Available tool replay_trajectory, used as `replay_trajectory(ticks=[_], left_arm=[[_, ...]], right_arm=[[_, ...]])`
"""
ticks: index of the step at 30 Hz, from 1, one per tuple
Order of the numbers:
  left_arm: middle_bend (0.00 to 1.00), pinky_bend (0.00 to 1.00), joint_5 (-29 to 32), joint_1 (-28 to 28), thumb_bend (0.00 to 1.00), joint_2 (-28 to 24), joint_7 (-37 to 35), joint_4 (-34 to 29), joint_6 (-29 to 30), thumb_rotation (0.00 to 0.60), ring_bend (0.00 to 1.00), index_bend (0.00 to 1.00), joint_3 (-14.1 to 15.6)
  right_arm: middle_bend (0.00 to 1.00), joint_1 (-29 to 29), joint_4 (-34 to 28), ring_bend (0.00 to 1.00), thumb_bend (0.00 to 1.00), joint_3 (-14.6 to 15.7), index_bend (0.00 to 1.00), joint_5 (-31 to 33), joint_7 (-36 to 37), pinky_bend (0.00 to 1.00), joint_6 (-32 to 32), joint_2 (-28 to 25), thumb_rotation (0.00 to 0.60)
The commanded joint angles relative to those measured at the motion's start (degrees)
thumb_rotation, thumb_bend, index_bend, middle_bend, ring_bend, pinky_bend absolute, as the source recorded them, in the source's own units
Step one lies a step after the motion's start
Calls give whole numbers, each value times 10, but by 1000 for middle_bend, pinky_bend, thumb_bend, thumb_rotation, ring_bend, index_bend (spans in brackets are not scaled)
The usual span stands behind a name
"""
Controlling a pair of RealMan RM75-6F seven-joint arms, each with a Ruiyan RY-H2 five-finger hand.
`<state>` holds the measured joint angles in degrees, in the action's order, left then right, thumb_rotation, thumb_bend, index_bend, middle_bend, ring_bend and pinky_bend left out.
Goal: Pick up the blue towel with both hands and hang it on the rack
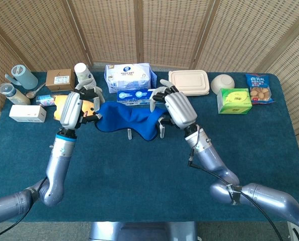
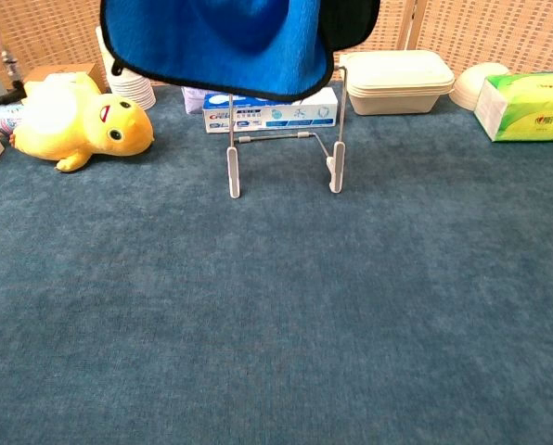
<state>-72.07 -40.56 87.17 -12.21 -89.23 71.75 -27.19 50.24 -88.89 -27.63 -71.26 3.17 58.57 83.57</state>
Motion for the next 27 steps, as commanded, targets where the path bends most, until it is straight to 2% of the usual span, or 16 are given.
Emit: replay_trajectory(ticks=[1, 12, 19, 27], left_arm=[[628, 164, 15, -15, 487, 5, 5, 5, -11, 600, 397, 799, -14], [628, 155, 79, -68, 487, 44, 19, 66, -43, 600, 397, 797, -49], [628, 150, 98, -96, 487, 75, 4, 130, -64, 600, 397, 797, -50], [629, 149, 99, -108, 485, 89, -13, 167, -74, 600, 397, 797, -45]], right_arm=[[531, 10, 14, 310, 430, -8, 978, 7, 6, 149, -9, -4, 600], [531, 53, 100, 310, 428, -17, 979, 28, 29, 150, -53, -2, 600], [531, 67, 143, 310, 428, -4, 979, 36, 38, 149, -68, 10, 600], [531, 74, 157, 310, 429, 7, 979, 36, 42, 150, -66, 18, 600]])
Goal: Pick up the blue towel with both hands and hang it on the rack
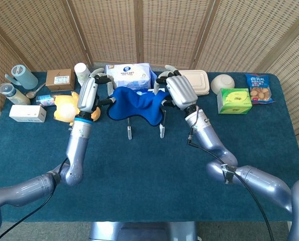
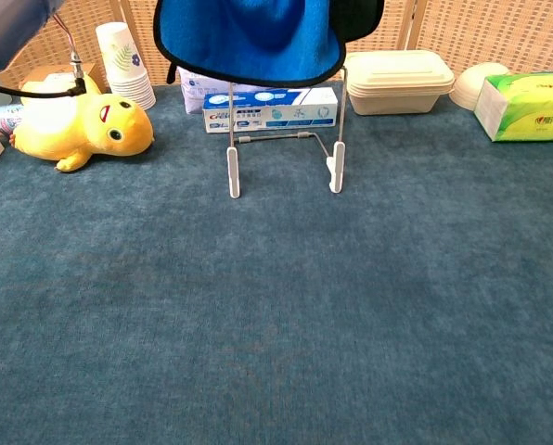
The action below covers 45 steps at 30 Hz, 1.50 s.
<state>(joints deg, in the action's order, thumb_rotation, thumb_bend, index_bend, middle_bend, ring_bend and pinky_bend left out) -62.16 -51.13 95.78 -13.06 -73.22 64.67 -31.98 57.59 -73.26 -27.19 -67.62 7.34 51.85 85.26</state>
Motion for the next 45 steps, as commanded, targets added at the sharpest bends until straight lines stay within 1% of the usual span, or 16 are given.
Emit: replay_trajectory(ticks=[1, 6, 20, 31, 45], left_arm=[[629, 149, 0, -3, 486, 4, -6, 11, -4, 600, 397, 797, 3], [628, 149, 0, -1, 486, 8, -13, 20, -5, 600, 397, 797, 12], [628, 147, 4, 16, 485, 21, -33, 46, -11, 600, 397, 797, 36], [629, 143, -2, 23, 481, 29, -46, 64, -16, 600, 397, 797, 47], [627, 137, -14, 28, 477, 32, -53, 62, -14, 600, 396, 797, 54]], right_arm=[[531, -1, 0, 310, 428, 5, 979, 0, 0, 149, 1, 1, 600], [531, -4, -2, 310, 428, 18, 980, 0, -2, 150, 3, 2, 600], [530, -7, 8, 310, 427, 41, 978, 0, -3, 149, 6, 20, 600], [528, -9, 21, 299, 423, 52, 974, -5, 2, 150, 9, 31, 600], [524, -17, 15, 284, 421, 61, 973, -11, -1, 148, 12, 25, 600]])
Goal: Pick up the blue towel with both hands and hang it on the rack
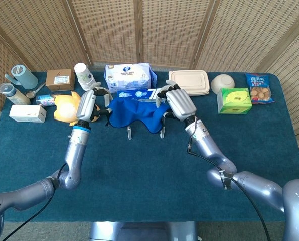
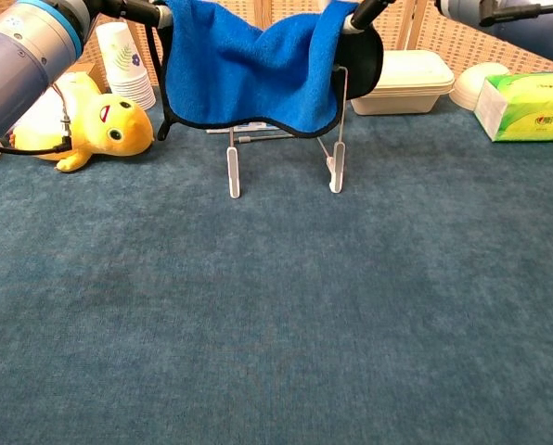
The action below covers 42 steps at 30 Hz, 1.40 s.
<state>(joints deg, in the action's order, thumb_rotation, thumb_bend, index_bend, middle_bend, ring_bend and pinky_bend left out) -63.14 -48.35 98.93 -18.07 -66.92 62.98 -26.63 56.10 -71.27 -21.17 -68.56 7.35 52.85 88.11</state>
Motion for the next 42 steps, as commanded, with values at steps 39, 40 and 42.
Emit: replay_trajectory(ticks=[39, 40, 42], left_arm=[[627, 130, -8, -8, 476, 16, 12, 0, -1, 600, 392, 796, -4], [626, 130, -8, -10, 476, 17, 12, 1, -1, 600, 392, 797, -4], [626, 129, -7, -10, 476, 17, 13, 2, -1, 600, 392, 797, -6]], right_arm=[[523, -12, 4, 278, 419, 2, 968, 6, -13, 146, 3, -17, 600], [523, -12, 5, 278, 419, 2, 968, 6, -12, 146, 2, -16, 600], [524, -12, 7, 278, 420, 2, 968, 6, -11, 145, 2, -16, 600]])
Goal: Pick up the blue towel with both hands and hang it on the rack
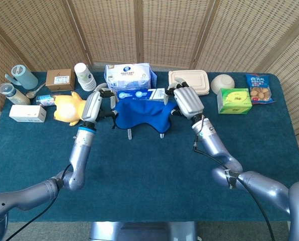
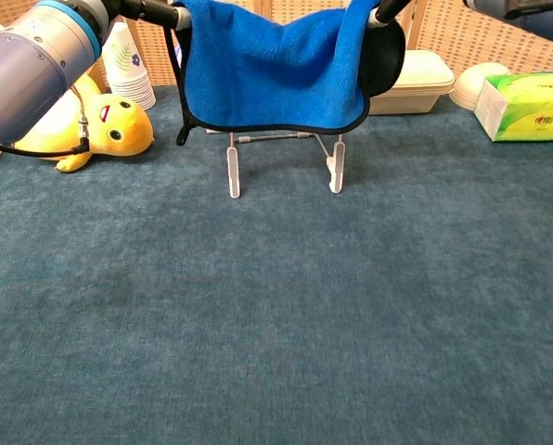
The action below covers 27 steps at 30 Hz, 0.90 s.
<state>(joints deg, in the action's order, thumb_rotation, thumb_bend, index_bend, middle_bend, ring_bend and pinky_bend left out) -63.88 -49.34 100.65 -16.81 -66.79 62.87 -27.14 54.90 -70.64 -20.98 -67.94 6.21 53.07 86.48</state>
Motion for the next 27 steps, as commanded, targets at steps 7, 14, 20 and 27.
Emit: replay_trajectory(ticks=[7, 14, 20, 27], left_arm=[[626, 128, 2, 2, 476, -1, -1, 2, -1, 600, 392, 797, 0], [626, 127, 3, 4, 476, -1, -3, 4, -1, 600, 391, 796, 0], [626, 127, 2, 3, 477, 1, -5, 8, -3, 600, 391, 797, 1], [625, 126, 1, 3, 475, 1, -6, 10, -3, 600, 389, 796, 0]], right_arm=[[523, 1, 5, 278, 420, 0, 968, 0, 1, 145, -2, 3, 600], [523, 2, 9, 278, 420, 1, 966, 0, 0, 146, -3, 6, 600], [523, 3, 12, 278, 419, 1, 966, 1, -1, 146, -4, 9, 600], [521, 4, 12, 278, 417, 0, 959, 0, -1, 146, -4, 10, 600]])
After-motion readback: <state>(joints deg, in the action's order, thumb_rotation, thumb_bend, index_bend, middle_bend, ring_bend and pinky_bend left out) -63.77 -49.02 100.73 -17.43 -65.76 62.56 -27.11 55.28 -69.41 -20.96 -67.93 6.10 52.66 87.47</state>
